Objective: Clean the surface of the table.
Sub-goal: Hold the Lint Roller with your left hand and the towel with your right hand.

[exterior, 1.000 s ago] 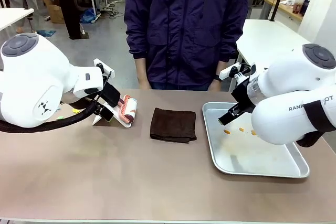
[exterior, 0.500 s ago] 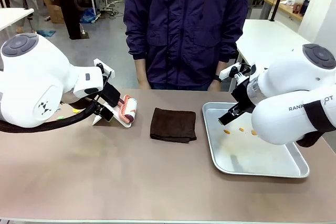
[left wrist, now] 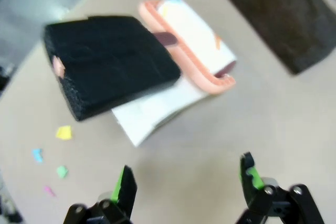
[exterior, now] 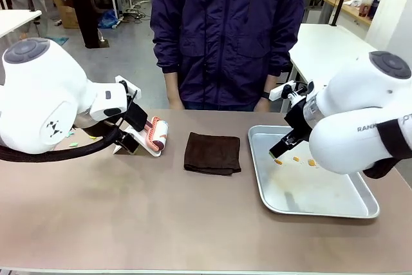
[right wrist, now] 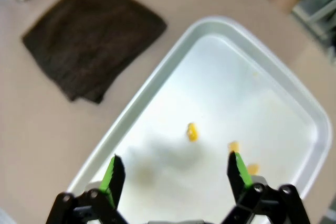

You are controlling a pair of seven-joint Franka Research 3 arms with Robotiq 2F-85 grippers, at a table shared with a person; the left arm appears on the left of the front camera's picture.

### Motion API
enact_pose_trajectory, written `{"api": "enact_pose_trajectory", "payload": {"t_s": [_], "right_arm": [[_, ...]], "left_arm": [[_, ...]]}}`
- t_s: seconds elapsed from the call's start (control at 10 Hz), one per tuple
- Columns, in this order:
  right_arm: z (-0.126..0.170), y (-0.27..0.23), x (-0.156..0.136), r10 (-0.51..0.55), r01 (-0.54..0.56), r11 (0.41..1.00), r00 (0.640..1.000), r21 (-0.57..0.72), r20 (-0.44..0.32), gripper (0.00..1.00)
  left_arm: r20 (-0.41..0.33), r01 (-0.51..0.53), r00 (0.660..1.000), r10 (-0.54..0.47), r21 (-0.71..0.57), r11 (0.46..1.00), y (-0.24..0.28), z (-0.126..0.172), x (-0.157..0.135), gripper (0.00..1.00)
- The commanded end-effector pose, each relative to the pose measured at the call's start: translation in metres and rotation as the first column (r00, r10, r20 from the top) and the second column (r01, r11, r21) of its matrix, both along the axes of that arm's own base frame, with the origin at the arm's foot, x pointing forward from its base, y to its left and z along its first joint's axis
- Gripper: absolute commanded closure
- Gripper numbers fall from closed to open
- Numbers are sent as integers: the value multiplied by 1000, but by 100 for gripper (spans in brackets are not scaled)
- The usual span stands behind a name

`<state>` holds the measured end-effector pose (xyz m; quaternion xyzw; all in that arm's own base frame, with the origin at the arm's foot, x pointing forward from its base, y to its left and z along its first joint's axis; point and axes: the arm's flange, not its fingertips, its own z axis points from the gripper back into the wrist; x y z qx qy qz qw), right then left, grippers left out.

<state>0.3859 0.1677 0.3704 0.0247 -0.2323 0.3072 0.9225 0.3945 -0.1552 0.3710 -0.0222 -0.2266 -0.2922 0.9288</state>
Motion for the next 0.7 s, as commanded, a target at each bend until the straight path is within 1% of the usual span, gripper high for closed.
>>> {"api": "enact_pose_trajectory", "payload": {"t_s": [0.0, 0.1, 0.2, 0.3, 0.4, 0.5, 0.6], "right_arm": [[41, -10, -30, -32, 58, 991, 977, 119, -212, 0], [54, -16, -38, -68, 102, 986, 968, 132, -242, 0], [78, -28, -53, -109, 160, 969, 960, 187, -258, 0], [95, -40, -67, -112, 173, 957, 960, 232, -255, 0], [107, -57, -81, -84, 167, 936, 961, 311, -264, 0], [117, -80, -92, -40, 175, 883, 952, 435, -303, 0], [121, -109, -99, -62, 256, 808, 932, 530, -356, 0]], "left_arm": [[-188, -90, 979, 78, -55, 994, -3, 37, -26, 0], [-242, -86, 968, 70, -59, 995, -3, 48, -33, 0], [-228, -126, 968, 101, -97, 987, 1, 68, -49, 0], [-196, -106, 978, 72, -168, 980, 9, 89, -66, 0], [-156, -86, 987, 46, -259, 962, 24, 110, -85, 0], [-122, -101, 991, 62, -346, 933, 46, 126, -102, 0], [-104, -89, 993, 49, -432, 897, 76, 138, -115, 0]]}}
